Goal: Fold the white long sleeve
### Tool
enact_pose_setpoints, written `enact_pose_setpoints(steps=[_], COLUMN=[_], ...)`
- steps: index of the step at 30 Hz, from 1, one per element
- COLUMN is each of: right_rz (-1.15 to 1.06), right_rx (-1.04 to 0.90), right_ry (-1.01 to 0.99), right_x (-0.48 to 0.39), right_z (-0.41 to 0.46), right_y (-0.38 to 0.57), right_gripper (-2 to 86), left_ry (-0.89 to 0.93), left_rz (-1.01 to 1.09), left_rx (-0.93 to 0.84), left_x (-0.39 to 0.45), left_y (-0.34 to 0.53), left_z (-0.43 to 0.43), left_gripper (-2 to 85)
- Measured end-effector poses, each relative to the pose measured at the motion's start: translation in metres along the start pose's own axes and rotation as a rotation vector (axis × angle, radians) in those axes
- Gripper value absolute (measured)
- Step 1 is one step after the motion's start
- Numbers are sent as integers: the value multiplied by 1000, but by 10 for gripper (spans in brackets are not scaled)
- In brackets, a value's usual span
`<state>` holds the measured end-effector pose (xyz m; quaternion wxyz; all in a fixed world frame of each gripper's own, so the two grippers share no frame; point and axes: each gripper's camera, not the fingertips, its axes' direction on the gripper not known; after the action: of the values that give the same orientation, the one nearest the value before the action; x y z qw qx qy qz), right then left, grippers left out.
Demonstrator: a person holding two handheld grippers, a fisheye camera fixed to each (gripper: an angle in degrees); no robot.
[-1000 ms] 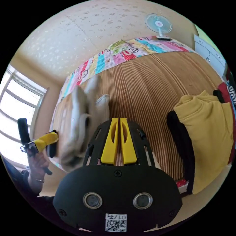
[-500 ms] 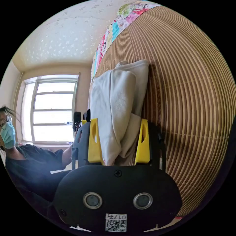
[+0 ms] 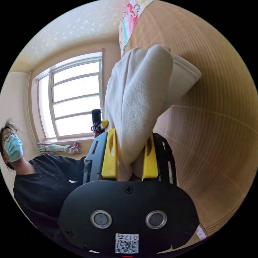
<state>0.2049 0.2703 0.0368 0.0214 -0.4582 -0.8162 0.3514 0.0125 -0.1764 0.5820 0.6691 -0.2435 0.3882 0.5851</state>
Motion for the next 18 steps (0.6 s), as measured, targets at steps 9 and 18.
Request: enact_pose_setpoints(steps=[9,18], right_rz=[-161,-74], right_rx=[-101,-371], right_ry=[-86,309], right_x=[-149,-110], right_z=[255,323], right_y=[-115,-132], right_gripper=[137,35], left_ry=[-320,-460], left_rz=[-55,-447], left_rx=[234,458], left_x=[-12,-130], left_y=[42,126], left_z=[-315,-329], left_gripper=[161,104])
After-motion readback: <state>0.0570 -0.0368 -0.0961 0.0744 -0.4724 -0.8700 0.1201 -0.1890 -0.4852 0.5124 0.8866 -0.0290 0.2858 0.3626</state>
